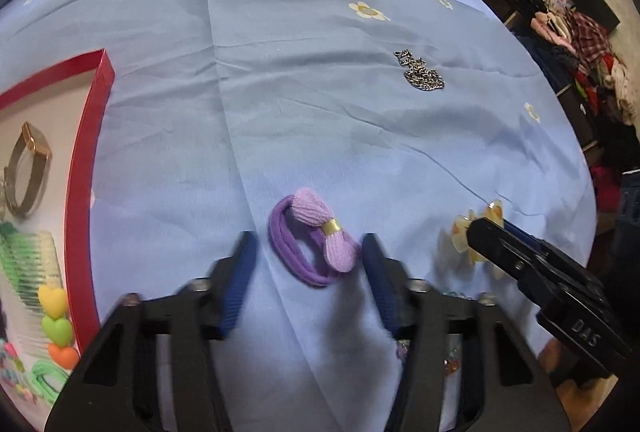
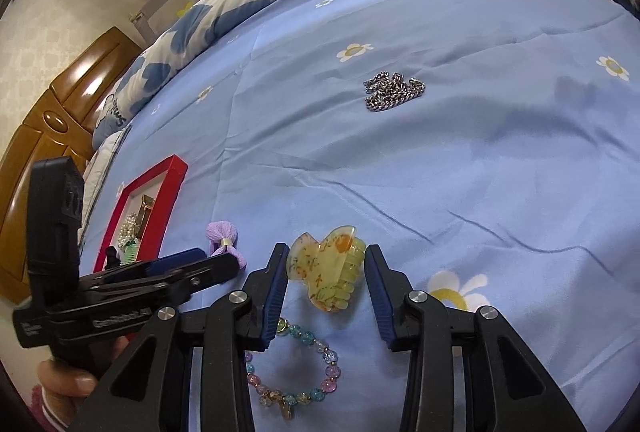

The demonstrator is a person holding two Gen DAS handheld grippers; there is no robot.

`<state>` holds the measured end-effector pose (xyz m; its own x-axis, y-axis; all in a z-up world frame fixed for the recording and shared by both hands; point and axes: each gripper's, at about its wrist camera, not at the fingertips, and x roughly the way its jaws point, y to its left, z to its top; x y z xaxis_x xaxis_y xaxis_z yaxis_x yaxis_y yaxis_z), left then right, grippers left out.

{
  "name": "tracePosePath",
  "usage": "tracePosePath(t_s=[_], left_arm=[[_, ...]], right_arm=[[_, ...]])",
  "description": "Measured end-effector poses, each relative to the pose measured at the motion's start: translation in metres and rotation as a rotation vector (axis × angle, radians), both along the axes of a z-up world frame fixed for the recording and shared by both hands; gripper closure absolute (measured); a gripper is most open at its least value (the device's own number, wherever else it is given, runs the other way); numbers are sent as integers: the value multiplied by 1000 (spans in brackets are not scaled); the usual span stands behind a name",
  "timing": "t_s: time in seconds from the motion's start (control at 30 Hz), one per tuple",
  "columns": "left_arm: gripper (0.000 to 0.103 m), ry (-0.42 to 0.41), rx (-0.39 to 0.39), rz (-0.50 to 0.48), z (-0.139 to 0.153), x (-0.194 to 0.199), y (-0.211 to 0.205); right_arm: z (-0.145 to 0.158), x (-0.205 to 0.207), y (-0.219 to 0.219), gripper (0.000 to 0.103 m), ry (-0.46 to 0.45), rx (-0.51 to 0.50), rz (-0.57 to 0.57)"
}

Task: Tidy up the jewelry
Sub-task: 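Grasp the purple hair tie with the left tool while the right tool grasps the yellow claw clip, then carry the purple hair tie into the tray with the left tool while the right tool places the clip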

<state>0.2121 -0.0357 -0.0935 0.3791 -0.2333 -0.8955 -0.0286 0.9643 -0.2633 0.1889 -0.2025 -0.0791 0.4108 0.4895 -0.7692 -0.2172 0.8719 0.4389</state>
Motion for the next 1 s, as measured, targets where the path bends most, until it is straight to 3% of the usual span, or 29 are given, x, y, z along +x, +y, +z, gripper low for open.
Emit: tracePosePath(t_s=[0.07, 0.13, 1.0], left_arm=[[87, 5, -14, 1, -1, 1, 4], [89, 3, -33, 4, 0, 0, 8], [90, -112, -58, 121, 57, -92, 81]], right_arm=[[0, 0, 0, 64, 2, 2, -2], [0, -1, 1, 64, 4, 10, 0], [34, -41, 77, 64, -47, 50, 164]])
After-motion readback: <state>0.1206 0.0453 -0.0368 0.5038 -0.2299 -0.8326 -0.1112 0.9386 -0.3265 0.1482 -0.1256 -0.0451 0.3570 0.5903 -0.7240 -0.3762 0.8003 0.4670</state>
